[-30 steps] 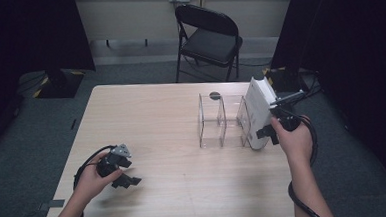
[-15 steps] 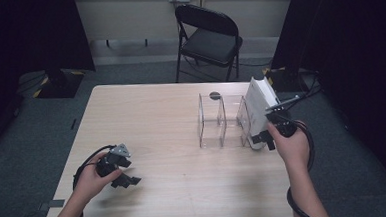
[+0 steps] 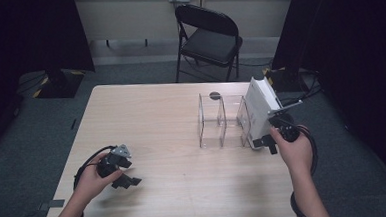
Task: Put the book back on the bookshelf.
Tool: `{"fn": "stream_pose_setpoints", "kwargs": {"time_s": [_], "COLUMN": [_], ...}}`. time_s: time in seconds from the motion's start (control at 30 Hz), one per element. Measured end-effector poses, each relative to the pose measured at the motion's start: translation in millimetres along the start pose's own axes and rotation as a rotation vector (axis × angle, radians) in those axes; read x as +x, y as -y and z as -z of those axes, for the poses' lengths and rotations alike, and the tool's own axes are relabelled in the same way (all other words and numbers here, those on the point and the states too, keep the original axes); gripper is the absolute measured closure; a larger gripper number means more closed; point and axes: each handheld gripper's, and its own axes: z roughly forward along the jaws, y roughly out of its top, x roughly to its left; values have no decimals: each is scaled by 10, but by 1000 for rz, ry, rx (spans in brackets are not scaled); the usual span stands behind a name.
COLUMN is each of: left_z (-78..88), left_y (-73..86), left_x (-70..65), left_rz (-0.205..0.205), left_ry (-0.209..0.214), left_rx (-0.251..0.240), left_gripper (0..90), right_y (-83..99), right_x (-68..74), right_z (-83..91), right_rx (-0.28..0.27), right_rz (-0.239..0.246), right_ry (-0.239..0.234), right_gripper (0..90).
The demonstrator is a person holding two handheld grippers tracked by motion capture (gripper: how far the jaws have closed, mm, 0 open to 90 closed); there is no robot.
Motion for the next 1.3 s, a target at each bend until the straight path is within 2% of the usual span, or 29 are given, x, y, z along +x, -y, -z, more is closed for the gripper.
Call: {"fn": "stream_pose_setpoints", "kwargs": {"time_s": [0.1,0.2,0.23,0.27,0.37,1.1,1.13,1.3], "left_z": [0,0,0,0,-3,-2,-8,5], "left_y": [-2,-7,-8,-10,-12,-13,-11,-13], "left_x": [4,8,9,11,13,14,7,10], "left_rz": [-7,-14,-15,-16,-18,-20,-8,-18], "left_ry": [2,4,4,3,4,9,9,5], "left_rx": [7,13,13,15,16,12,2,8], "left_gripper": [192,192,192,192,192,192,191,191], "right_y": [25,44,50,56,66,45,41,38], "right_x": [9,20,40,42,77,342,350,410], "right_z": [-9,-29,-31,-43,-57,-202,-207,-246], "right_rx": [-5,-14,-6,-11,-14,-15,-15,-12], "right_rz": [0,20,8,30,43,100,104,114], "right_ry": [-10,-20,-20,-24,-30,-76,-85,-93], "right_gripper": [173,174,173,174,173,172,172,172]}}
